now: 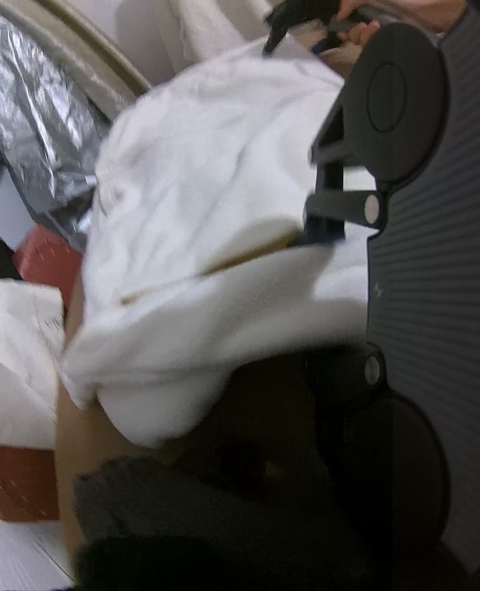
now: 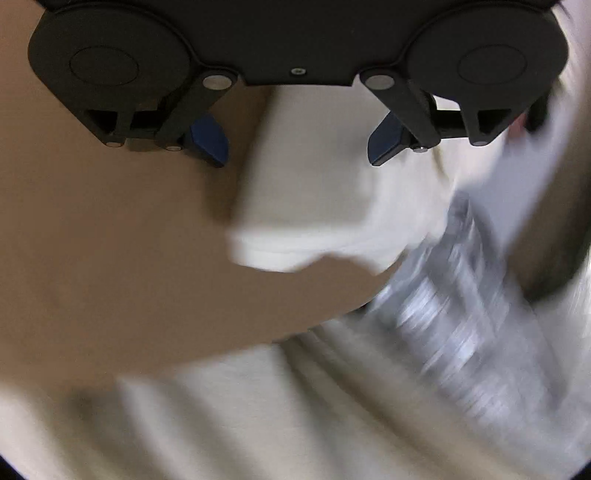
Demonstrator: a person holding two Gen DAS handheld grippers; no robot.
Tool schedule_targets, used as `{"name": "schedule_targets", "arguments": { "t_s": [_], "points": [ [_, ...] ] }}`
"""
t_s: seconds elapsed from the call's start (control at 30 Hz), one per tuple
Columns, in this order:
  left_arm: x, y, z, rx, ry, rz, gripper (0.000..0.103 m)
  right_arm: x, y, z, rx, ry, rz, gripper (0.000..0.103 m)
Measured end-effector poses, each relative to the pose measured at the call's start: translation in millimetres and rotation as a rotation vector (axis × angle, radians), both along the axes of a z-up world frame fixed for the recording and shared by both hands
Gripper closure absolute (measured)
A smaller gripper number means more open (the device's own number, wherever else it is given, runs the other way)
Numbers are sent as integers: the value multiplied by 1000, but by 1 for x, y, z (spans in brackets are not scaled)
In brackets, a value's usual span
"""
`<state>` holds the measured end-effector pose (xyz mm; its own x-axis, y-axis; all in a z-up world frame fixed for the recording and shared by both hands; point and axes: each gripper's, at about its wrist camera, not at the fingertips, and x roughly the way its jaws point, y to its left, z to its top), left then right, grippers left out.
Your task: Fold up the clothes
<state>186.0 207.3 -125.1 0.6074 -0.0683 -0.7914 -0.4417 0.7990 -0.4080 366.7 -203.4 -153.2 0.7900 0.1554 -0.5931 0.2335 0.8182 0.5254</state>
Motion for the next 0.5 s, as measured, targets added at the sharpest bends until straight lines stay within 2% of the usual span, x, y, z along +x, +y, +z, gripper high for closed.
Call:
{"name": "schedule_targets", "arguments": {
  "t_s": [0.03, 0.1, 0.13, 0.17, 0.2, 0.3, 0.33, 0.37, 0.4, 0.47, 0.5],
  "points": [
    [-2, -1, 3, 14, -5, -9, 70, 4, 10, 12, -91, -27, 73, 85],
    [-3, -2, 5, 13, -4, -10, 70, 9, 27, 36, -265, -91, 207, 89],
    [-4, -3, 6, 13, -3, -11, 70, 2, 29, 48, -313, -158, 209, 91],
    [-4, -4, 4, 8, 1, -11, 70, -3, 31, 52, -379, -171, 191, 91],
    [-5, -4, -2, -4, 10, -12, 69, -2, 33, 43, -427, -127, 174, 91],
    [-7, -3, -17, -38, 29, 6, 61, -2, 36, 15, -566, 9, 123, 86],
    [-7, -1, -21, -48, 32, 20, 61, -6, 38, 5, -592, 46, 106, 76],
    [-7, 0, -22, -54, 33, 27, 61, -14, 45, 3, -651, 29, 79, 69],
    [-7, 1, -18, -52, 30, 24, 60, -23, 53, 2, -706, 15, 54, 56],
    [-7, -3, -14, -23, 34, 11, 58, -41, 65, 11, -755, 9, 38, 53],
    [-6, -5, -12, -6, 41, 6, 55, -54, 64, 19, -726, -7, 40, 53]
  ]
}}
